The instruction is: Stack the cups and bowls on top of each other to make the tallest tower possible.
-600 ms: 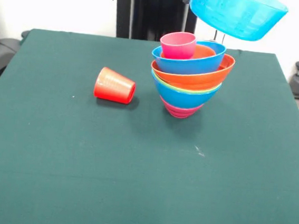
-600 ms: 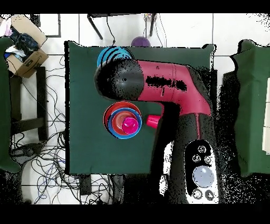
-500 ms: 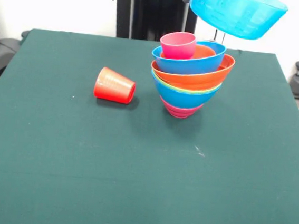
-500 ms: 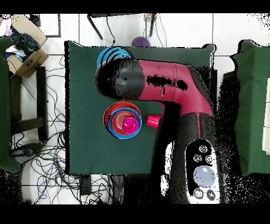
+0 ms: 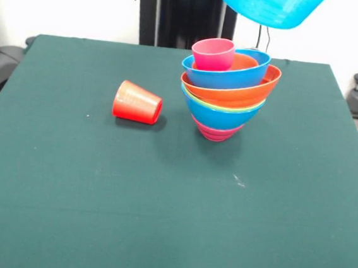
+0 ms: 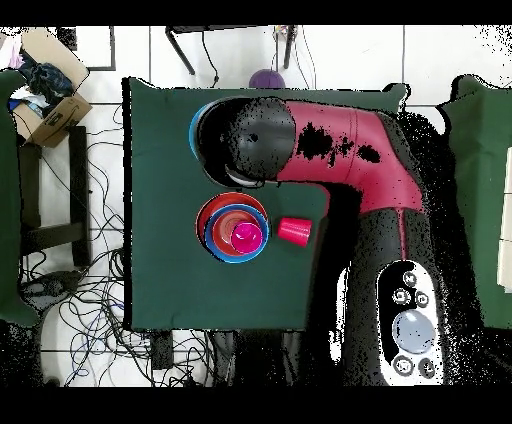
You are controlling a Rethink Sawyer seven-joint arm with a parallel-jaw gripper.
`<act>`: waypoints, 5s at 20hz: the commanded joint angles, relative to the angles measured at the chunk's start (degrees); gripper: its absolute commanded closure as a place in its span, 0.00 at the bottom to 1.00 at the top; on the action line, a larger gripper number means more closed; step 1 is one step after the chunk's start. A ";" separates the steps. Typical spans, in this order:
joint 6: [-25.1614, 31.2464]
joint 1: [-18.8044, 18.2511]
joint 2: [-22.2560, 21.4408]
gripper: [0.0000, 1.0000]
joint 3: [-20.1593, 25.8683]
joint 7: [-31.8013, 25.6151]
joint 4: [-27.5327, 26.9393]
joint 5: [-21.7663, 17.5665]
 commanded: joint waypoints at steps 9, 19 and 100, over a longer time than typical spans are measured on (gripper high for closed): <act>2.41 -2.35 0.47 1.00 7.61 -18.88 6.67 -4.93; -7.84 -1.96 1.62 1.00 8.05 -15.75 14.15 -10.00; -15.08 -28.92 2.14 1.00 35.68 -18.03 34.86 -22.07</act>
